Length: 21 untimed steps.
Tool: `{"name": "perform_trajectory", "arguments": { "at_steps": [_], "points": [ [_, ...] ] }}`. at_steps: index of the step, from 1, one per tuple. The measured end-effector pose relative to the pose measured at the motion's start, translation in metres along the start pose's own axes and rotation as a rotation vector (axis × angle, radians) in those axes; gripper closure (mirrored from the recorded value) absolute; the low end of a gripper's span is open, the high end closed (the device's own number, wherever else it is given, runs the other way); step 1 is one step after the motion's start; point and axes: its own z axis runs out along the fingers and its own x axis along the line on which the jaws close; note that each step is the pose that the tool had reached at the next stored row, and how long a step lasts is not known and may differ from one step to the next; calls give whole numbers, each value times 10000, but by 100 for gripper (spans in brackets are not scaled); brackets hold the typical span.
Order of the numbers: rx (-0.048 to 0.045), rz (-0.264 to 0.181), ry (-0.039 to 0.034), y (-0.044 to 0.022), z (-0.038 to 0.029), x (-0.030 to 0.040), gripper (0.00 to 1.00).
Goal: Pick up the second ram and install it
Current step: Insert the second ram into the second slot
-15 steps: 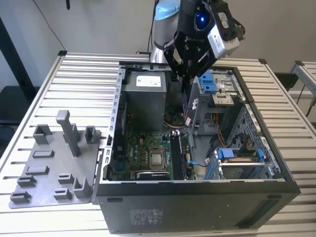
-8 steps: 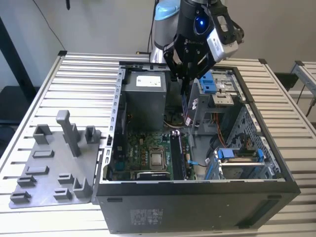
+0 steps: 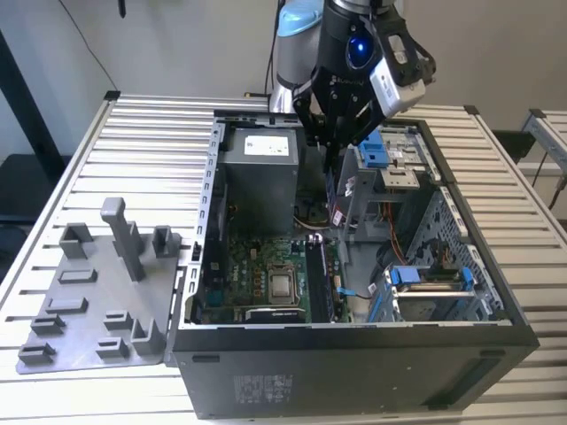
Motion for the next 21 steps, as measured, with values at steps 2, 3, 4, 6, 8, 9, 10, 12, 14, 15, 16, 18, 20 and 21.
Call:
{"name": "perform_trajectory", "arguments": {
  "at_steps": [2, 3, 4, 6, 8, 9, 10, 12, 14, 15, 16, 18, 20, 21],
  "points": [
    [1, 0, 0, 0, 25, 0, 86],
    [0, 0, 0, 0, 36, -1, 86],
    [1, 0, 0, -1, 46, -1, 86],
    [0, 0, 0, -1, 65, -1, 86],
    [0, 0, 0, -1, 86, -1, 86],
    [1, 0, 0, -1, 98, -1, 86],
    [2, 0, 1, 0, 112, -2, 86],
    [2, 0, 1, 0, 147, -2, 86],
    [2, -11, -7, 0, 183, 1, 86],
    [1, -37, -13, -1, 200, 0, 86],
    [2, -67, -13, -1, 215, -3, 86],
    [2, -118, -13, -1, 249, -6, 86],
    [3, -138, -12, -2, 285, -7, 86],
    [2, -139, -13, -2, 304, -7, 86]
  ]
}}
